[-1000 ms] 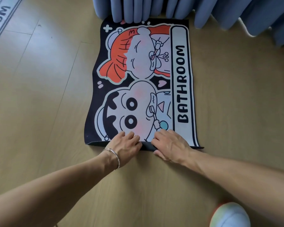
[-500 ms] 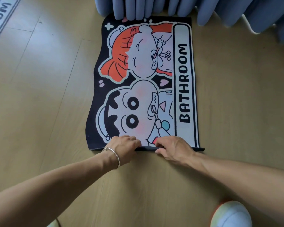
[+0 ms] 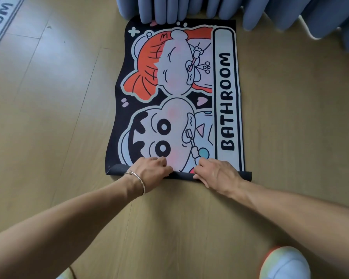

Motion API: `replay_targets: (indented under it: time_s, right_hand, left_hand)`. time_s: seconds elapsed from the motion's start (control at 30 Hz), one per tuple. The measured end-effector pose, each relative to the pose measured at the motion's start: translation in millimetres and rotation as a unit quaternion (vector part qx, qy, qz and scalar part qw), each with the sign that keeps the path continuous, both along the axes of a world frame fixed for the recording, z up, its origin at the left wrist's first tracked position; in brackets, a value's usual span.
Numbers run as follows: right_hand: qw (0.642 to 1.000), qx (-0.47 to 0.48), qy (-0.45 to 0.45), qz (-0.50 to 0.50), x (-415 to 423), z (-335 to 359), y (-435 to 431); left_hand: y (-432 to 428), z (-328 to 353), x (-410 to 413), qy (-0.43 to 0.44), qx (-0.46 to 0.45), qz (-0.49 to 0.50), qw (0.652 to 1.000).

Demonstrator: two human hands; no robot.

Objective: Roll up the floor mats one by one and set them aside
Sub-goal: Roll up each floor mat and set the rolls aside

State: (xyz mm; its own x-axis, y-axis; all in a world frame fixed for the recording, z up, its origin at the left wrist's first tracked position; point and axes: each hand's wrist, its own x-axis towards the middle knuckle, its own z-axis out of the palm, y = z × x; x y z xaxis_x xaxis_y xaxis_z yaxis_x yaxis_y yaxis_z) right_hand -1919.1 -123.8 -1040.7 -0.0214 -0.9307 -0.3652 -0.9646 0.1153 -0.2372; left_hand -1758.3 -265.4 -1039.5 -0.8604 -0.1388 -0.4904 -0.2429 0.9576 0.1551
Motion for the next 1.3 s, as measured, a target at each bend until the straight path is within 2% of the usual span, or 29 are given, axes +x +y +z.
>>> replay_targets:
  time_s: [0.13,0.27,0.4,0.7,1.03,1.2,1.3]
  right_hand:
    - [0.997,-0.041,0.036,0.050,0,7,4]
    - [0.999,0.002,0.028,0.045,7,5,9]
    - [0.999,0.029,0.024,0.008,9,4,9]
    - [0.998,0.027,-0.034,-0.047,-3,-3,5]
    - [0.998,0.020,-0.011,-0.054,-4,0,3]
    - [0.994,0.078,0.038,-0.063,-16,-2,19]
    - [0.987,0.107,0.021,-0.117,-18,-8,34]
  left_hand:
    - [14,6,3,-0.012,-0.063,-0.059,0.996]
    - [24,6,6,-0.031,-0.091,-0.064,0.993]
    - [20,7,5,-0.032,-0.080,-0.039,0.995]
    - [12,5,9,-0.026,-0.060,-0.027,0.997]
    - [-4,-1,4,0.007,-0.020,0.023,1.000]
    - [-3,-1,3,0.001,-0.021,0.023,1.000]
    - [-2,0,2,-0.001,-0.023,0.020,1.000]
